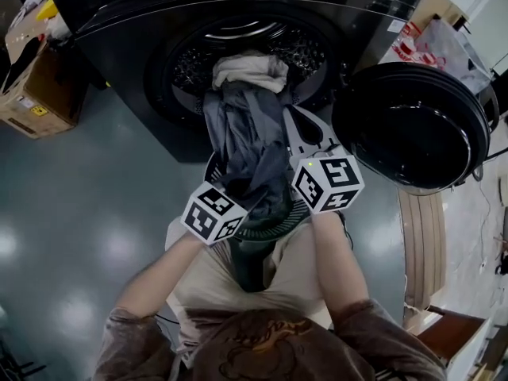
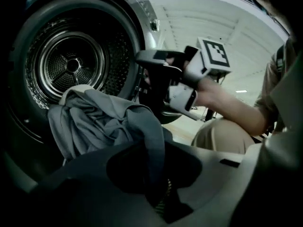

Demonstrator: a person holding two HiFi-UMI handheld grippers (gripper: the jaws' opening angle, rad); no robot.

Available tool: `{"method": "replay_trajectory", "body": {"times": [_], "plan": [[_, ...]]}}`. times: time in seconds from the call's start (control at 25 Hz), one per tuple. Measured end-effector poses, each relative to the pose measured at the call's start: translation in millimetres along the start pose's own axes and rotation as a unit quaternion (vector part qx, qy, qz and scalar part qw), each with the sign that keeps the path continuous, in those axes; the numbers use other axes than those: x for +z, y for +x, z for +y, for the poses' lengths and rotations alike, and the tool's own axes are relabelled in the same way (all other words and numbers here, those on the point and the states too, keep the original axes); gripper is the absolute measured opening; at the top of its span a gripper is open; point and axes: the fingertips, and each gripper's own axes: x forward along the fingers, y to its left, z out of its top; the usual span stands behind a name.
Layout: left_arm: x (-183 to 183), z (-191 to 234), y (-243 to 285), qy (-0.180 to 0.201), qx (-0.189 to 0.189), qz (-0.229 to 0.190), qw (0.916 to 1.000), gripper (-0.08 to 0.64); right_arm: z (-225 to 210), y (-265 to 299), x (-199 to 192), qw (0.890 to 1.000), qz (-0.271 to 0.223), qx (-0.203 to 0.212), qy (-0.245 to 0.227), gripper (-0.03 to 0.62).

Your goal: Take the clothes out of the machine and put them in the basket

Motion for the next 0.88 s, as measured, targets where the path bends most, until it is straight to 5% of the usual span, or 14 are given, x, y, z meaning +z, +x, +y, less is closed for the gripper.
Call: {"method": "replay_trajectory", "body": {"times": [0.28,0.48,0.6,0.88], "plan": [[-19,-17,-6,0.011,0.001,0.011,0.9999,0.088,-1,1,-2,1.0,0.001,-0.002,0.007,-0.002],[7,21,-13,0.016,0.076,-0.04,0.9962,0.265,-1,2,-2,1.0,0.001,-0.001,0.012,-0.002],[30,58,-19,0.017,0.12,-0.068,0.9903,0.295,1,2,-2,1.0,0.0,0.004,0.011,-0.002],[60,157,-7,0.035,0.228,-0.059,0.9713,0.355,3,1,-1,1.0,0.001,0.009,0.013,-0.002]]}}
